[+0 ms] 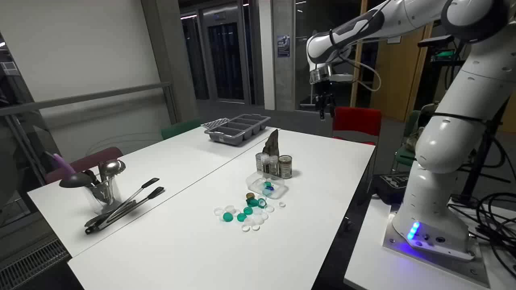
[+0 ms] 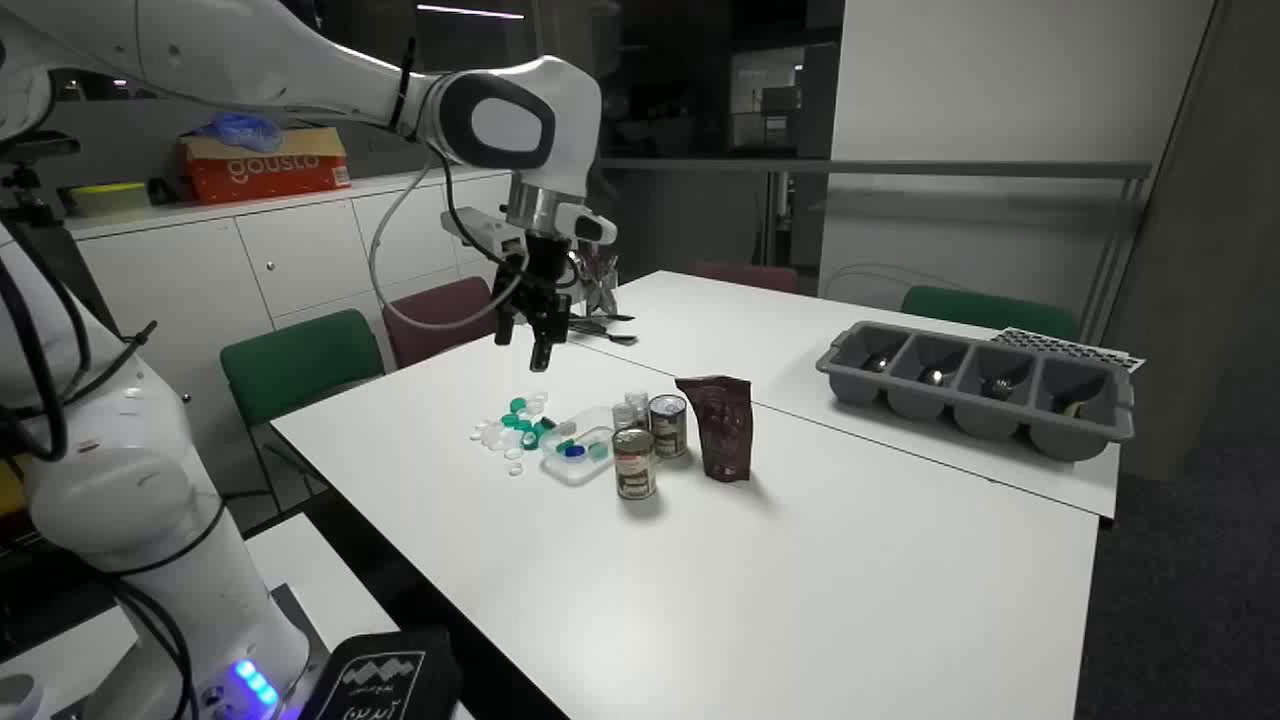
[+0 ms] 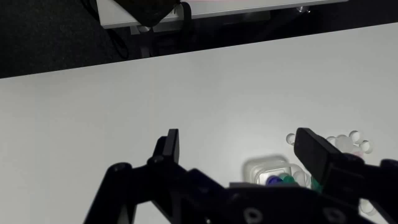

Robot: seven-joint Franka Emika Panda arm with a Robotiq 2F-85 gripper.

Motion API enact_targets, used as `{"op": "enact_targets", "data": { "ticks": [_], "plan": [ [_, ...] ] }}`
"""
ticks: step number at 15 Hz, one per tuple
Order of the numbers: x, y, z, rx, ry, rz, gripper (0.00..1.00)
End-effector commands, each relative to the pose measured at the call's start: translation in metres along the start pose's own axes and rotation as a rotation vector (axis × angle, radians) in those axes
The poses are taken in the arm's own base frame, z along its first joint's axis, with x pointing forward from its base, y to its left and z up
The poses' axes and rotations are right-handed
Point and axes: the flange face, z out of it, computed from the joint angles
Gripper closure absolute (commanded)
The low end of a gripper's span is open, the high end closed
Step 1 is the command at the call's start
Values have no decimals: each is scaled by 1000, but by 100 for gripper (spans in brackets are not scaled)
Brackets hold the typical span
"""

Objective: Put one blue cap in the transparent bowl

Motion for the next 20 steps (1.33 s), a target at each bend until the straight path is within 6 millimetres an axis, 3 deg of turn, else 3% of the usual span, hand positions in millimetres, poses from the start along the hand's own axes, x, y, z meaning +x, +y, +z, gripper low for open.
{"op": "enact_targets", "data": {
  "ticks": [1, 5, 14, 17, 18, 20],
  "plan": [
    [0, 0, 0, 0, -1, 0, 0],
    [42, -29, -3, -35, -29, -138, 0],
    [153, -170, -6, -328, -121, -378, 0],
    [160, -203, -11, -440, -159, -449, 0],
    [155, -192, 3, -384, -129, -421, 0],
    [160, -206, 1, -418, -143, -440, 0]
  ]
}}
